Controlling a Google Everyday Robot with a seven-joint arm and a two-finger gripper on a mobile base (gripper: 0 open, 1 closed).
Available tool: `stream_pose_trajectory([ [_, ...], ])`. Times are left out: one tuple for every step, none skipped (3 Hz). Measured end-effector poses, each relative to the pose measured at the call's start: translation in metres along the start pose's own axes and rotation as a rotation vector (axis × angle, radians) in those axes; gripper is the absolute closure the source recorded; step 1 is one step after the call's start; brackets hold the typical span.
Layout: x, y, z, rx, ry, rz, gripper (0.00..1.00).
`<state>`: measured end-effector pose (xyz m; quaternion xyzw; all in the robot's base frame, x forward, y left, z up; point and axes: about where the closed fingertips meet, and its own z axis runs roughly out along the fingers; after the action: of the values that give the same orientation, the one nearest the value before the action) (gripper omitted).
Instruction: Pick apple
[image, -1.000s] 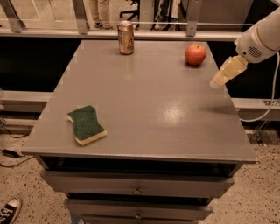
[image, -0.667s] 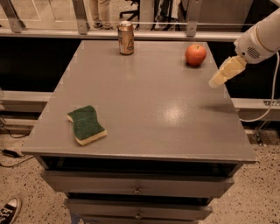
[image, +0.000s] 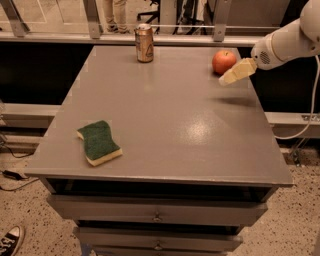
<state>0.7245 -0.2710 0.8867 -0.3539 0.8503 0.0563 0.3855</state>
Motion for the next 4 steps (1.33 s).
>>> stream_pose_trajectory([
  [-0.015,-0.028,0.047,0.073,-0.061,0.068,0.0],
  [-0.022,-0.052,0.071,0.13,-0.099,0.114,0.0],
  [-0.023,-0.063,0.087,0.144,-0.121,0.174,0.15],
  [-0.025,-0.063,0.096,0.128,-0.137,0.226,0.45],
])
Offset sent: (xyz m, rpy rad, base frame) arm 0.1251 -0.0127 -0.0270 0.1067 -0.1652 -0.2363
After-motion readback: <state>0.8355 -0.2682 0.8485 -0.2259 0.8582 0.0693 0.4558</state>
